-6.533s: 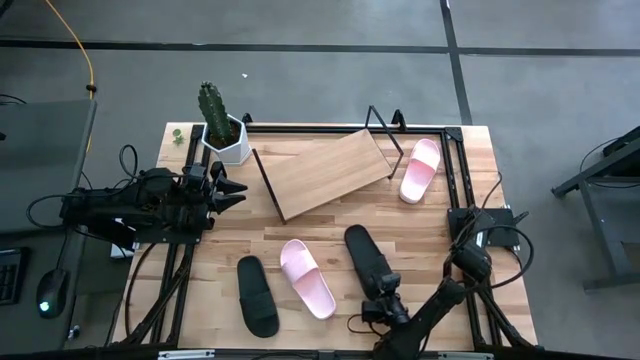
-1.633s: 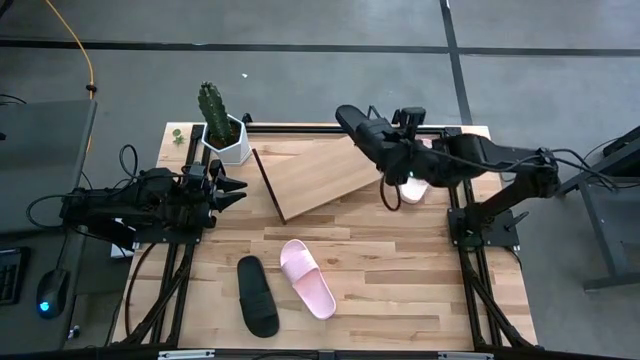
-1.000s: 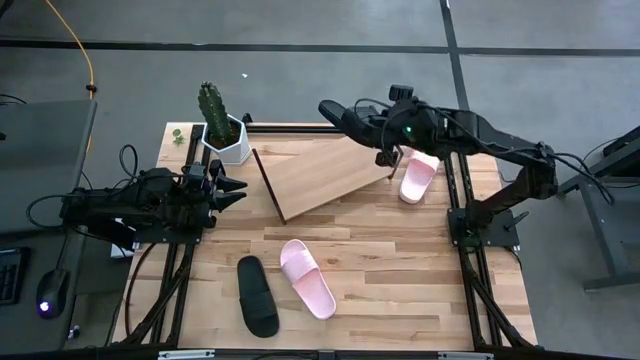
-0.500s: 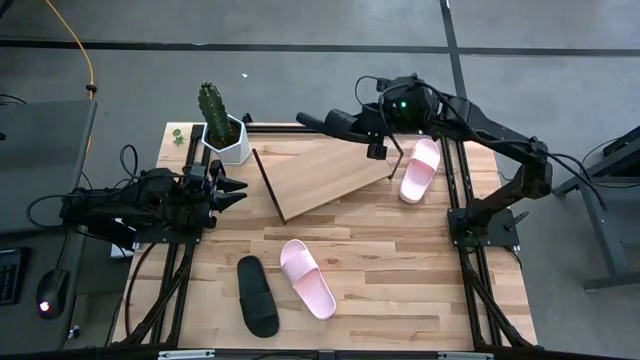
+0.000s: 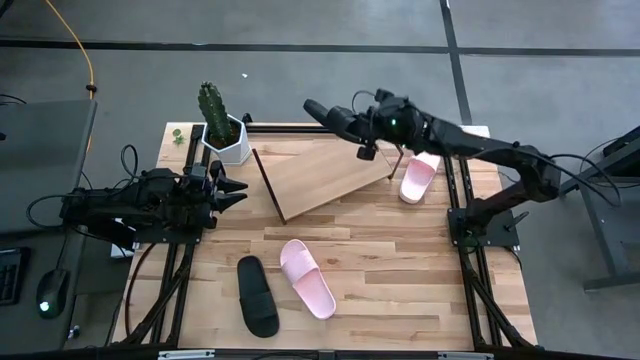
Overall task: Pick and place slides into the shelf
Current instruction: Put the right black slide on the shelf
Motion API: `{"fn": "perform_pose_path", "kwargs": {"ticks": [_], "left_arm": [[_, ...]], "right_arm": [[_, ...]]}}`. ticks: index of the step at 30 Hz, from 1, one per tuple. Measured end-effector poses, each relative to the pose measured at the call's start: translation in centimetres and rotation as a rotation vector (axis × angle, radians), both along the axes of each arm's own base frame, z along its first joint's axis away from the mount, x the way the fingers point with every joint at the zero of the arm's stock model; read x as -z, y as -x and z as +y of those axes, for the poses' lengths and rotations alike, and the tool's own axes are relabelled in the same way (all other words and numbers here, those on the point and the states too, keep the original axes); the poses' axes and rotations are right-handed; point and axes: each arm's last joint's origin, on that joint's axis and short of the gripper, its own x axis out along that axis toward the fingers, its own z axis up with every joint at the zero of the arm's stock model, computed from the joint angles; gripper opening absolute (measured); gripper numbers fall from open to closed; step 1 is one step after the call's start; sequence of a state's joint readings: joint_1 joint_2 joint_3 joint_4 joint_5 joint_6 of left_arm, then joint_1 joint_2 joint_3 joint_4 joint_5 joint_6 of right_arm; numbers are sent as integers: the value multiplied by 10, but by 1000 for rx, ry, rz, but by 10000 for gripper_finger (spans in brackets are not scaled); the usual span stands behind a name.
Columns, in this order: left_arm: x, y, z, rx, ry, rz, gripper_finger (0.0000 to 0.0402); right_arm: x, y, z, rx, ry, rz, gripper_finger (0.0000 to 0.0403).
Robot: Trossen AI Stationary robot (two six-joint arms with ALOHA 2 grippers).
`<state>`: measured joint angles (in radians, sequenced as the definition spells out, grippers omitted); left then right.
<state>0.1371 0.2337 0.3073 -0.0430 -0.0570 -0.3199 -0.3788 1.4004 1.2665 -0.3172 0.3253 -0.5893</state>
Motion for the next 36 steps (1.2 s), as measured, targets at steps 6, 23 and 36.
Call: {"fn": "perform_pose_path", "kwargs": {"ticks": [6, 23, 36], "left_arm": [[1, 0, 0, -17, 1, 6, 134], [1, 0, 1, -30, 2, 9, 134], [1, 0, 1, -30, 2, 9, 134]], "right_arm": [[41, 9, 13, 52, 113, 7, 0], [93, 24, 69, 171, 318, 200, 0], [102, 27, 77, 227, 314, 263, 0]]}}
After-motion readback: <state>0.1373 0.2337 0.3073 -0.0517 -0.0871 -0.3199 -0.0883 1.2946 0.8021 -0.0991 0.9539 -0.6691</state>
